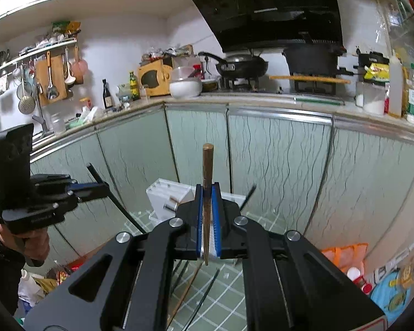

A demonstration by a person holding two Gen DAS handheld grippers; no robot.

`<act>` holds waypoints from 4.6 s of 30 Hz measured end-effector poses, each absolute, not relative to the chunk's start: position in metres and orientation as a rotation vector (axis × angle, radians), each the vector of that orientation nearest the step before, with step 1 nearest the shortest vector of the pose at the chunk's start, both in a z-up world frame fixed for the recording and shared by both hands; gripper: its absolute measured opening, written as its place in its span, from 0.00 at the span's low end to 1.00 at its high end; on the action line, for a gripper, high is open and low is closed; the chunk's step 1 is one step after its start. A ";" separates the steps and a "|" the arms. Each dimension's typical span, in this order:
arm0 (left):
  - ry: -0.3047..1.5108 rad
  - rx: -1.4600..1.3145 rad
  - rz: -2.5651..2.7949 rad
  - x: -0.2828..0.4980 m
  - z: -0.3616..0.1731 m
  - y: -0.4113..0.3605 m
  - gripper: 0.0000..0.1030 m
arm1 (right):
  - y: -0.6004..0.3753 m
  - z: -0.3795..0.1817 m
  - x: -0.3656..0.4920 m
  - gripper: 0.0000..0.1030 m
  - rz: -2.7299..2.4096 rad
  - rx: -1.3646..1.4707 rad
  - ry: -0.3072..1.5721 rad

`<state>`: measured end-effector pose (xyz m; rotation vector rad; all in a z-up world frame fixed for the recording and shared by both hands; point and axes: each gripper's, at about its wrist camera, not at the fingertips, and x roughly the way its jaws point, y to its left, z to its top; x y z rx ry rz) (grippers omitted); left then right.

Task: Organize utensils
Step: 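Lift and carry both held chopsticks toward the utensil holder, then lower both chopsticks into the holder and open both tools, then move both open tools back over the remaining chopsticks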

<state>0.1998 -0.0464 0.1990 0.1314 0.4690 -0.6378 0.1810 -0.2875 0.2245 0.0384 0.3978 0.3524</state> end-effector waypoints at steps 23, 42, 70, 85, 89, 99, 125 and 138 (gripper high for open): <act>0.443 0.085 -0.700 0.313 0.200 -0.076 0.08 | -0.296 0.214 0.297 0.06 0.348 0.044 0.394; 0.415 0.093 -0.597 0.317 0.186 -0.055 0.96 | -0.310 0.187 0.294 0.92 0.371 -0.040 0.403; 0.411 0.135 -0.436 0.173 0.150 -0.034 0.96 | -0.287 0.149 0.156 0.92 0.287 -0.117 0.434; 0.448 0.037 -0.343 0.133 0.090 -0.018 0.96 | -0.275 0.080 0.107 0.92 0.242 -0.108 0.503; 0.455 0.048 -0.308 0.125 0.071 -0.018 0.96 | -0.271 0.061 0.100 0.92 0.221 -0.102 0.520; 0.501 0.080 -0.253 0.111 0.025 -0.014 0.96 | -0.259 0.004 0.088 0.92 0.165 -0.095 0.581; 0.657 0.088 -0.144 0.104 -0.066 -0.012 0.96 | -0.253 -0.059 0.094 0.92 0.082 -0.057 0.683; 0.697 0.110 -0.182 0.105 -0.082 -0.027 0.96 | -0.235 -0.076 0.101 0.74 0.094 -0.102 0.738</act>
